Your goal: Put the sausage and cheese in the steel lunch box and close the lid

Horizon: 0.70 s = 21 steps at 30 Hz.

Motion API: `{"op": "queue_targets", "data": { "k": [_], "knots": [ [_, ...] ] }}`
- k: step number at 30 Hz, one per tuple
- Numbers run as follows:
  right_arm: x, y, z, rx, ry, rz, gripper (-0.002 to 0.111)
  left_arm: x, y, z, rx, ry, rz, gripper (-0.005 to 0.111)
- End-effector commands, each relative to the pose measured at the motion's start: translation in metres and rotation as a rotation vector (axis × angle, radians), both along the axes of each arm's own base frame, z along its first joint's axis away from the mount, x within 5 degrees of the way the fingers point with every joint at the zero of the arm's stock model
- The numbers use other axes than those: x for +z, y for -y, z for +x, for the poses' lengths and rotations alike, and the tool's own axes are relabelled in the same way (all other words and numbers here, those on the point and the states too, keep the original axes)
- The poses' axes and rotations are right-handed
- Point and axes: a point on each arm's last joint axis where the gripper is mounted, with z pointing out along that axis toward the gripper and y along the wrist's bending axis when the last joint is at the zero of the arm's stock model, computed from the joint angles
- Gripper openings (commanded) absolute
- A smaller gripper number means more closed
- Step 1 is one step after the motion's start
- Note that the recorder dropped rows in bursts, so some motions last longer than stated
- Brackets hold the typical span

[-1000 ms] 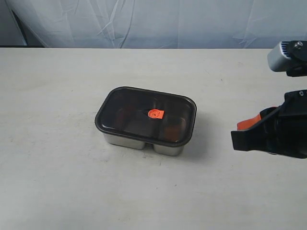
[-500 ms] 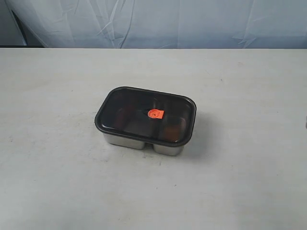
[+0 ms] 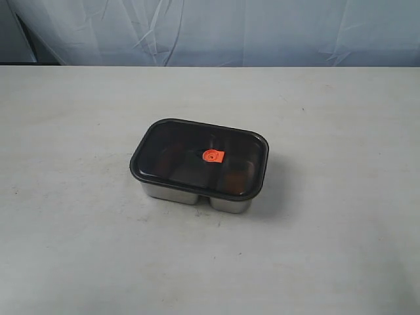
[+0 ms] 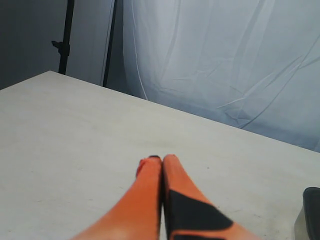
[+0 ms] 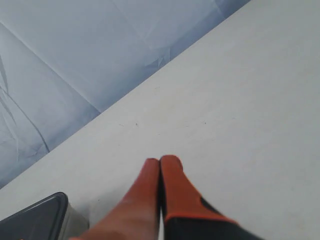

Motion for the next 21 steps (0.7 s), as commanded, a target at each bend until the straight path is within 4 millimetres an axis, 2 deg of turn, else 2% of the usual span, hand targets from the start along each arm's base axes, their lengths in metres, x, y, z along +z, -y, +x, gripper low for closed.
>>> {"op": "queue_targets", "data": {
  "k": [1,21],
  "knots": [
    [-0.0003,0.0006,-0.0001,-0.008,0.015,-0.005,0.0,0.0003,-0.0006,-0.0002,0.007,0.015,0.009,0.0],
    [-0.0003,0.0006,-0.0001,-0.008,0.015,-0.005,0.0,0.0002,0.0028,0.0,-0.055,0.014,0.017,0.0]
  ]
}}
